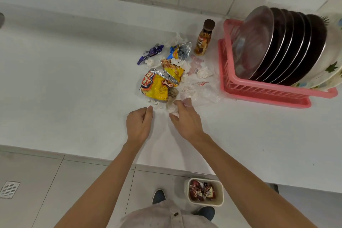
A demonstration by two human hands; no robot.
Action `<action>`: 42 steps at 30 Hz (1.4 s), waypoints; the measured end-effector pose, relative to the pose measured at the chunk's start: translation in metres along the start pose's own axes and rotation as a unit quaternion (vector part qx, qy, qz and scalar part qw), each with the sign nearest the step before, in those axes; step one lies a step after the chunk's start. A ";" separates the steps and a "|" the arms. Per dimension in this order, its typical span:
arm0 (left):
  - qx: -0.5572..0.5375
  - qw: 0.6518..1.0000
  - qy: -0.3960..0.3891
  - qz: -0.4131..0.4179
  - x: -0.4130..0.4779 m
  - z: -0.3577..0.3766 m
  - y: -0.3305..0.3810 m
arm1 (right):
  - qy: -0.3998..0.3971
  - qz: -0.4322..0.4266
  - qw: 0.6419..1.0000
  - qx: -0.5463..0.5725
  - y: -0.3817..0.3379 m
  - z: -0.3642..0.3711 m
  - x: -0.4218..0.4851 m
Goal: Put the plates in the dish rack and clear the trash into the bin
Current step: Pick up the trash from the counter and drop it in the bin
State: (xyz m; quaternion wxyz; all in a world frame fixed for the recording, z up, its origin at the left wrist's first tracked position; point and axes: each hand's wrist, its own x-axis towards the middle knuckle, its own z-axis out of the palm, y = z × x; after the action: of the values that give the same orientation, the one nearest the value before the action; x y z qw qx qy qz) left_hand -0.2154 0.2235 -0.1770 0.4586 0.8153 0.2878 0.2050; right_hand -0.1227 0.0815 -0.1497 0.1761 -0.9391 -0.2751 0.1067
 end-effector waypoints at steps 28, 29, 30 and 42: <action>-0.171 0.977 -0.086 -0.090 -0.099 0.031 0.068 | 0.018 0.176 0.924 0.339 0.059 -0.031 -0.128; -0.179 0.976 -0.085 -0.095 -0.105 0.034 0.075 | 0.017 0.182 0.921 0.343 0.061 -0.036 -0.131; -0.182 0.975 -0.085 -0.094 -0.109 0.038 0.082 | 0.019 0.180 0.920 0.348 0.064 -0.040 -0.135; -0.212 0.955 -0.189 -0.082 -0.179 0.083 0.149 | 0.026 0.188 0.904 0.383 0.114 -0.071 -0.207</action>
State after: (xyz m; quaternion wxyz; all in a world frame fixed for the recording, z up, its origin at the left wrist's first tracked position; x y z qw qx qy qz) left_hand -0.2577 -0.0079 -0.1014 0.6825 0.6966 0.2116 0.0647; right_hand -0.2175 -0.1423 -0.1075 0.5057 -0.8361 -0.0267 0.2108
